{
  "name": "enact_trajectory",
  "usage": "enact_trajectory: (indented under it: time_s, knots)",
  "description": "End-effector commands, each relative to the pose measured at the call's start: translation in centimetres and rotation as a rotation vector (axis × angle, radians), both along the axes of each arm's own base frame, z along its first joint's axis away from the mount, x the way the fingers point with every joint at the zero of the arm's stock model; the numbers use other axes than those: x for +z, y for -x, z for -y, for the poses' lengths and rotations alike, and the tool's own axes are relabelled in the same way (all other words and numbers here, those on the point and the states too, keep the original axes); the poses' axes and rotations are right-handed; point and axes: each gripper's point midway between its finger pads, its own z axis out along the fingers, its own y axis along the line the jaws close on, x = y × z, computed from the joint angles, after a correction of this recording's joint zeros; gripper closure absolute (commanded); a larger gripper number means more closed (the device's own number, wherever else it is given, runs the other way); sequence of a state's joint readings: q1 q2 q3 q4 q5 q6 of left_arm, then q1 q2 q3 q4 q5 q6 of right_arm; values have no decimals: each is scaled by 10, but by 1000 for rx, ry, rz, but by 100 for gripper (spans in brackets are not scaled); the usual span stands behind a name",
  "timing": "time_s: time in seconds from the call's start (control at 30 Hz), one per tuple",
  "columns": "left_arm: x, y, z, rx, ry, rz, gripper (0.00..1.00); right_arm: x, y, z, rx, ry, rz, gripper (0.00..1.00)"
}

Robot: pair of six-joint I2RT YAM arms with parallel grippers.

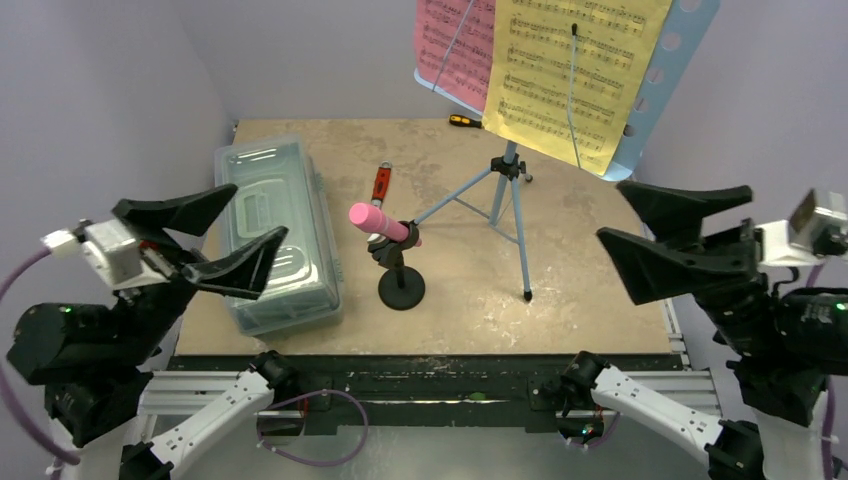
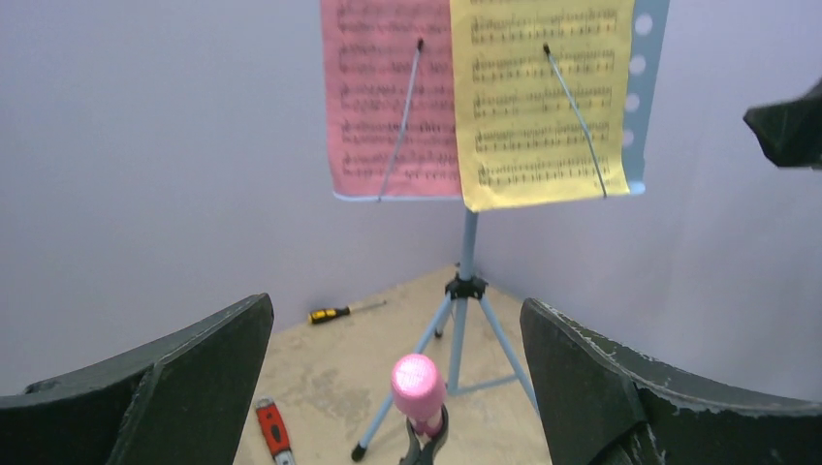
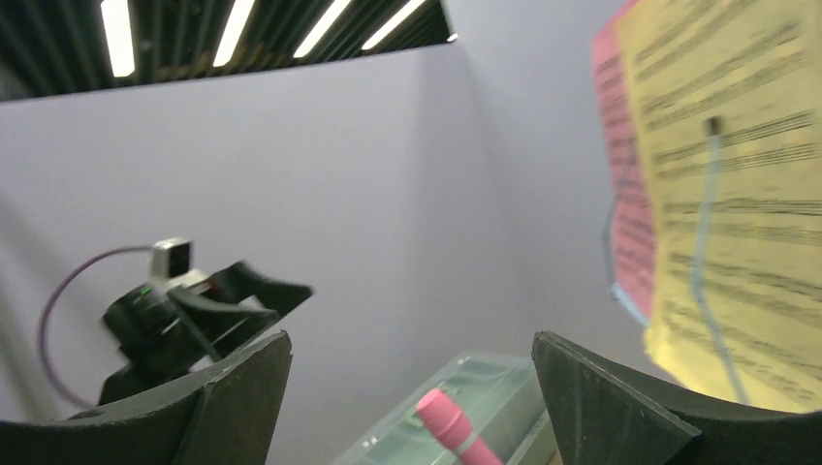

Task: Set up the instrument practice props

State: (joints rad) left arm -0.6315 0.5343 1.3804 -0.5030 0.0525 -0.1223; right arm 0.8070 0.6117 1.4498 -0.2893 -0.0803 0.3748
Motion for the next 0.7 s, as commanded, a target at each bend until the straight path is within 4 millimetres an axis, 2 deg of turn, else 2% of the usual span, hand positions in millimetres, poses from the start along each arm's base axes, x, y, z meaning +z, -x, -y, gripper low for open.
enact_trajectory:
  time_s: [0.0,0.2,0.43,0.67]
  knots:
    - [48,15,-36,102,147,100,0,-2,-31,50,-298,-76,-95,2]
    - [69,35,-57,133,191,183,0,5,-24,72,-339,-142,-102,2]
    - [83,41,-70,181,203,239,0,7,-25,88,-387,-204,-117,2]
    - [85,47,-72,172,219,279,0,8,-34,77,-378,-192,-135,2]
